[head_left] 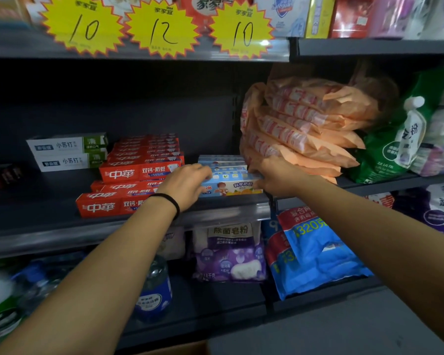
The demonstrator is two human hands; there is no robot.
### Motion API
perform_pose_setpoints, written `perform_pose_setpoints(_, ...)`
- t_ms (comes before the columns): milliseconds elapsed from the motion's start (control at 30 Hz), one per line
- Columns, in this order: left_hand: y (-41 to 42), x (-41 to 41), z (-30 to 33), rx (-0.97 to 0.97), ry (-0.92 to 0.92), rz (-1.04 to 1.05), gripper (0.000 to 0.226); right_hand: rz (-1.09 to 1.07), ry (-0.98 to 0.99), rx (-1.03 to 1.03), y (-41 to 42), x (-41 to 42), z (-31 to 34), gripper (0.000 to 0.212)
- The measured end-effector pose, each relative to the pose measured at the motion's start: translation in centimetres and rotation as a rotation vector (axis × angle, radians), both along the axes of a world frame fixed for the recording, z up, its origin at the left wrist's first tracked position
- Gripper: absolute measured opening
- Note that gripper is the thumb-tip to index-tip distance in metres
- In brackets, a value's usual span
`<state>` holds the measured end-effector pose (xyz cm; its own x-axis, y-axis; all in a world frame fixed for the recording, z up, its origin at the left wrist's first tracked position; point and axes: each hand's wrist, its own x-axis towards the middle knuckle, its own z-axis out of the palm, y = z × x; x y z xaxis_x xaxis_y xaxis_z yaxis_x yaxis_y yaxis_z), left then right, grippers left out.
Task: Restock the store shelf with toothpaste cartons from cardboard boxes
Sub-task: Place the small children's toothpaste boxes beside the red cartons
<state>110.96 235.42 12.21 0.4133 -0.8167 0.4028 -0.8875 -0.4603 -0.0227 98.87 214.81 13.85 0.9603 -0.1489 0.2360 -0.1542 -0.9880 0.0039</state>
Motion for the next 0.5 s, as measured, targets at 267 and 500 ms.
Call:
perform_pose_setpoints(267,-2.4,0.7,-2.1,0.077,0.007,0.044,0.025,-0.052,0.037,-0.048,-1.5,1.2,-1.8,0.032)
perform_pose_setpoints(500,-3.5,1.5,-3.4,0.115,-0.037,0.036,0.025,0.003,0.021,-0.135,-2.2,1.9,-3.2,0.032)
